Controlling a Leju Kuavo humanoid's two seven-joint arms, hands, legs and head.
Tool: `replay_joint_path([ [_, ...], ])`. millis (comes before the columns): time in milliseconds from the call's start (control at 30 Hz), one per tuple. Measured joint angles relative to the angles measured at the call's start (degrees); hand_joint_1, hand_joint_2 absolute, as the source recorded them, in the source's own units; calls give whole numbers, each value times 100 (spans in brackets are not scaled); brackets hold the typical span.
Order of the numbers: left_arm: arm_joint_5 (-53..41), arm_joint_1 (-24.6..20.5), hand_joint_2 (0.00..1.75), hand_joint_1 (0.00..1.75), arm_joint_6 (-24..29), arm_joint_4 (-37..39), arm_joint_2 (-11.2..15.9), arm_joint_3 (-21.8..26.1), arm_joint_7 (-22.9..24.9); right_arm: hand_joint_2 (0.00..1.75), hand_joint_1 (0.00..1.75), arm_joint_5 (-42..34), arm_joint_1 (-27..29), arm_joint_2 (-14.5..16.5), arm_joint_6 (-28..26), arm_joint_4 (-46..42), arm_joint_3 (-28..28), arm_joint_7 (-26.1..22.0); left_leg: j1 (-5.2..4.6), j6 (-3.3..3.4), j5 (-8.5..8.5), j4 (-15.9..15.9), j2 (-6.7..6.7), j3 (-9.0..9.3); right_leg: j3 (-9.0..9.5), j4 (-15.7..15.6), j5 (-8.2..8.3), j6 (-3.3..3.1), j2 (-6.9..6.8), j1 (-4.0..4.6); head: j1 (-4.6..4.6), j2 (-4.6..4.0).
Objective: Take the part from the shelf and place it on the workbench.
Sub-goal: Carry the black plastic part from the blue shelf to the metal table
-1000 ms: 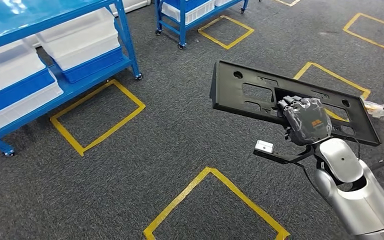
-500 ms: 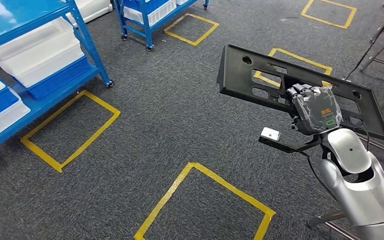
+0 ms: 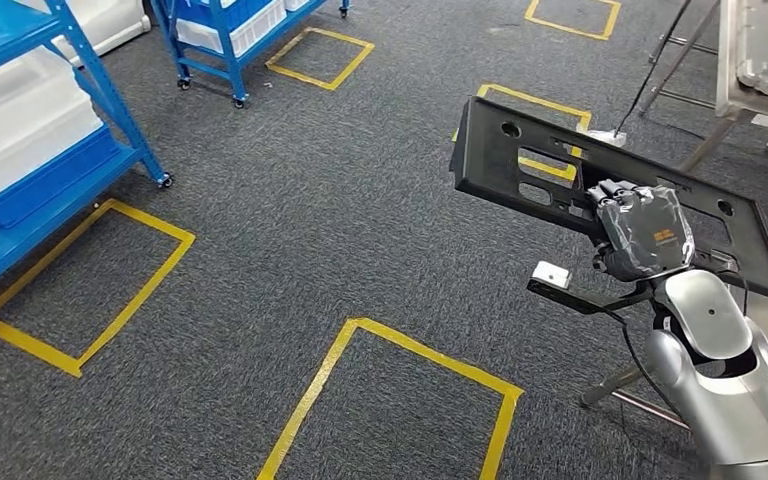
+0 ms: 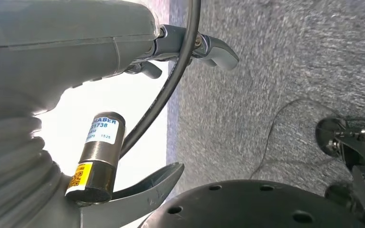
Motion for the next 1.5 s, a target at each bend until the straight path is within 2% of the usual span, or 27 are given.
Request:
replay_joint_path([
  [67,7,-7,175,0,-4,0,-3,8,19,175,175,70,-20,15,-8,5,-23,3,-28,-38,-4,7,122,-9,223,-457,100,-87,-169,74,0,0],
  [100,10,-11,175,0,-13,0,-5,19,38,175,175,126,-29,34,-17,16,-29,7,-38,-64,-5,7,182,-13,224,-513,90,-124,-174,106,-1,0],
  [167,14,-29,175,0,-44,0,-8,47,84,175,175,252,-39,96,-45,60,-25,23,-32,-126,-30,15,249,-9,213,-565,134,-197,-41,96,-2,0],
  [233,14,-41,175,0,-64,0,-8,75,118,175,175,369,-85,213,-84,134,2,62,-16,-190,-210,259,23,-104,218,-628,187,-273,77,55,-4,0],
  [300,25,-28,175,0,-52,0,-9,102,126,175,175,457,-158,393,-131,235,79,128,6,-231,-562,919,-295,-403,196,-641,220,-321,197,38,-9,0],
  [367,49,-14,175,0,-23,0,-9,128,111,175,175,500,-177,554,-165,332,190,181,20,-255,-753,1508,-399,-687,168,-622,231,-333,341,36,-11,0],
  [400,62,-11,175,0,-12,0,-9,140,99,175,175,508,-167,600,-176,367,232,198,28,-267,-692,1546,-415,-713,157,-602,231,-329,412,29,-11,0],
  [467,85,-9,175,0,-3,0,-9,161,73,175,175,488,-152,629,-189,405,273,230,70,-291,-317,1046,-500,-494,125,-524,212,-296,551,7,-11,0],
  [500,89,-3,175,0,-4,0,-9,173,66,175,175,459,-154,631,-193,412,274,239,104,-303,-173,718,-661,-345,90,-472,196,-266,612,-2,-10,0],
  [567,54,7,175,0,-22,0,-13,192,69,175,175,383,-170,626,-184,410,262,223,150,-291,-59,304,-945,-184,-20,-362,184,-190,735,-12,-6,0],
  [600,29,9,175,0,-35,0,-14,196,81,175,175,353,-177,623,-169,408,256,203,146,-266,-84,272,-1005,-183,-74,-338,199,-148,798,-22,-4,0],
  [667,-4,2,175,0,-58,0,-11,197,113,175,175,328,-186,609,-122,404,245,174,125,-184,-44,240,-868,-185,-136,-334,243,-62,896,-54,-4,0],
  [733,3,-3,175,0,-63,0,-9,199,123,175,175,327,-220,586,-88,407,236,182,123,-97,4,174,-706,-159,-237,-155,147,-7,679,-46,5,0],
  [800,14,-3,175,0,-63,0,-11,211,120,175,175,329,-272,574,-78,411,233,196,105,-47,23,139,-543,-156,-521,447,-175,29,343,-30,17,0],
  [867,21,1,175,0,-63,0,-13,226,119,175,175,332,-283,575,-74,427,236,201,82,-34,20,138,-381,-169,-824,1102,-439,54,242,-41,19,0],
  [900,28,2,175,0,-61,0,-13,230,119,175,175,337,-278,575,-73,439,236,206,73,-31,18,138,-304,-171,-861,1204,-437,56,231,-43,19,0],
  [967,44,-3,175,0,-53,0,-13,234,117,175,175,366,-281,573,-75,458,236,229,58,-29,6,138,-160,-161,-574,722,-148,28,178,-34,19,0],
  [1033,55,-12,175,0,-45,0,-14,236,113,175,175,414,-316,571,-74,469,233,265,34,-42,-13,134,-35,-142,-134,-87,112,-45,-23,24,17,0],
  [1067,55,-16,175,0,-44,0,-14,237,112,175,175,438,-349,569,-66,482,232,289,24,-56,-20,126,19,-136,-14,-326,163,-89,-89,59,17,0],
  [1100,52,-20,175,0,-43,0,-14,237,113,175,175,465,-387,563,-52,503,229,319,16,-74,-26,115,70,-127,27,-429,161,-130,-117,91,16,0],
  [1167,38,-35,175,0,-41,0,-20,238,118,175,175,537,-455,525,-21,562,216,386,14,-121,-39,90,151,-94,38,-471,190,-202,-2,102,15,0],
  [1200,27,-45,175,0,-39,0,-23,238,121,175,175,578,-482,497,-9,595,200,415,21,-150,-68,116,101,-84,68,-519,210,-234,50,87,15,0],
  [1267,12,-49,175,0,-33,0,-27,239,124,175,175,635,-555,445,11,686,162,461,33,-198,-259,421,-151,-194,129,-607,257,-301,148,41,12,0],
  [1333,9,-29,175,0,-31,0,-26,245,125,175,175,649,-619,431,27,805,137,488,45,-226,-604,1125,-378,-526,136,-623,268,-331,255,30,9,0],
  [1400,9,-15,175,0,-31,0,-26,259,126,175,175,650,-628,431,38,943,129,499,49,-248,-753,1677,-422,-825,133,-609,263,-333,397,30,9,0],
  [1433,9,-11,175,0,-31,0,-26,267,126,175,175,654,-625,431,42,1007,124,502,53,-256,-650,1647,-425,-836,132,-591,256,-323,475,23,9,0],
  [1500,9,-6,175,0,-31,0,-25,276,127,175,175,670,-627,431,44,1106,107,509,79,-273,-216,1032,-524,-591,125,-520,216,-279,630,-4,9,0],
])
